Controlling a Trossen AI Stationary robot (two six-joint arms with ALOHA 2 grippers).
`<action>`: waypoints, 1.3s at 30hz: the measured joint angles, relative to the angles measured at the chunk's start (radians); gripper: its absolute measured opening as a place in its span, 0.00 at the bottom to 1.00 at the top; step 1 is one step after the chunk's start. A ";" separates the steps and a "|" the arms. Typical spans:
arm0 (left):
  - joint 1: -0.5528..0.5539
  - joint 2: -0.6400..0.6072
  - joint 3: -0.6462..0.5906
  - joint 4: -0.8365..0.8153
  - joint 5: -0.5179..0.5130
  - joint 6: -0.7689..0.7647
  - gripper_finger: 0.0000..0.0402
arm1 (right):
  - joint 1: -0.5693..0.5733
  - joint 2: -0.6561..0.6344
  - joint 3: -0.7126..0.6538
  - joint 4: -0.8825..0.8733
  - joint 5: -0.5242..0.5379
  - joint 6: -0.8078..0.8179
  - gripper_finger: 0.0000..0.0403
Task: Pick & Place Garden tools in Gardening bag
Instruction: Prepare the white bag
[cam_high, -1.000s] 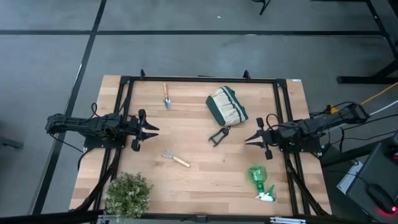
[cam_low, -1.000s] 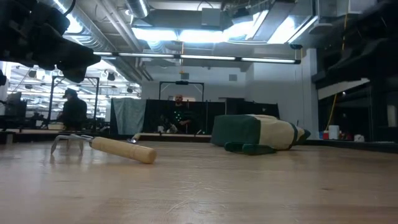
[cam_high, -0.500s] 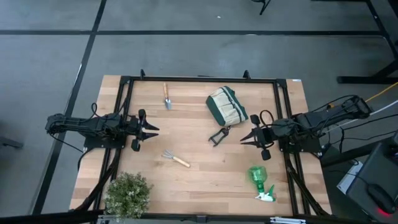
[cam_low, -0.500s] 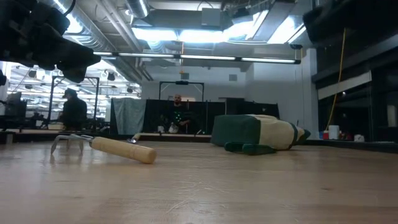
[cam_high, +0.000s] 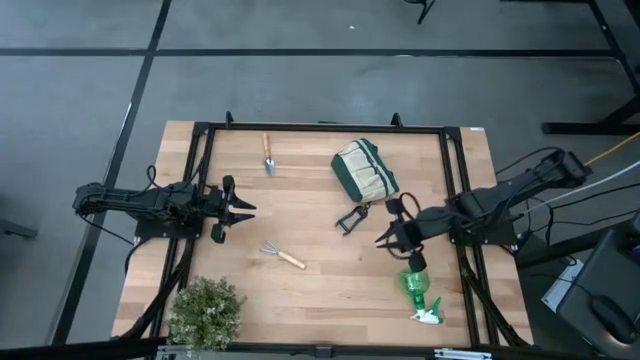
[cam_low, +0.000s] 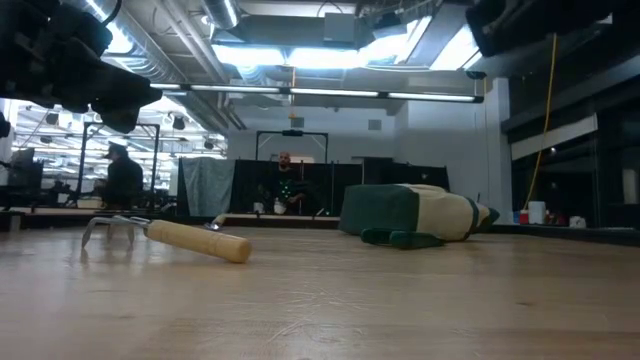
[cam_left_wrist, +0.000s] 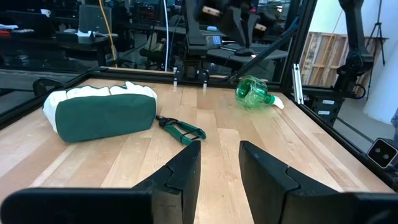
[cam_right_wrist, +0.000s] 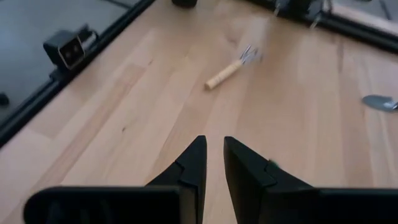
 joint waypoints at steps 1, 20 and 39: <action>0.000 0.000 0.000 0.000 0.000 0.000 0.26 | 0.000 0.016 0.000 0.000 0.000 0.000 0.15; 0.000 0.000 0.000 0.000 0.000 0.000 0.26 | -0.068 0.206 0.000 0.001 0.000 0.000 0.15; 0.000 0.000 0.000 0.000 0.000 0.000 0.26 | -0.127 0.212 0.000 0.002 0.000 0.000 0.15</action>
